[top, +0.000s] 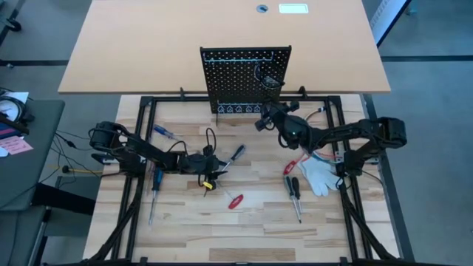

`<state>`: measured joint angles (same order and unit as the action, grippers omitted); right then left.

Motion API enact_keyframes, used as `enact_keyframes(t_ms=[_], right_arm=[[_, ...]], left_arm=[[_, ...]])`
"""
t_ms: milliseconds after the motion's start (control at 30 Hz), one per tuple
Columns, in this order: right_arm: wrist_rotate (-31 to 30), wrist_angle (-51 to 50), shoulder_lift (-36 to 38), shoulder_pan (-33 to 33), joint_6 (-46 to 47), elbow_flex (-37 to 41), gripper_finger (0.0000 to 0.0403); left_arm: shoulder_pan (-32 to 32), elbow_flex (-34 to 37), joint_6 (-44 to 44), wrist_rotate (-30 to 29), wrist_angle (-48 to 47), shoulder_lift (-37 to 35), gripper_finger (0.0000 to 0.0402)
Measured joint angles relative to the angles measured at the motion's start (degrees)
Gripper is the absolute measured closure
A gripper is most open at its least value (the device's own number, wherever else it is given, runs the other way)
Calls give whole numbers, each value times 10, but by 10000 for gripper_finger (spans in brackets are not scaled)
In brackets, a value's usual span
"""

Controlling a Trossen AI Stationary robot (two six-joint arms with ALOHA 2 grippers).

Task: Hang tools onto peg board
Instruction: Hang the top black screwdriver on the pegboard, then hang the bottom gray screwdriver on the pegboard

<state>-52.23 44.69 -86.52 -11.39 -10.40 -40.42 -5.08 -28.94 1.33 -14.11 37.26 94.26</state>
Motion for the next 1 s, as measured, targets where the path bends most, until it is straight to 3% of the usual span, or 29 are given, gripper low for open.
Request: enact_keyframes(t_ms=[300,600,733,1000], right_arm=[[0,-11,4,7,7,0,220],[-2,-16,45,85,-35,0,228],[-3,-89,74,137,-17,0,227],[-1,-317,109,256,155,0,219]], left_arm=[[0,0,0,0,0,0,260],[0,0,3,0,-3,0,260],[-1,0,4,0,-3,0,260],[-2,0,1,0,-5,0,260]])
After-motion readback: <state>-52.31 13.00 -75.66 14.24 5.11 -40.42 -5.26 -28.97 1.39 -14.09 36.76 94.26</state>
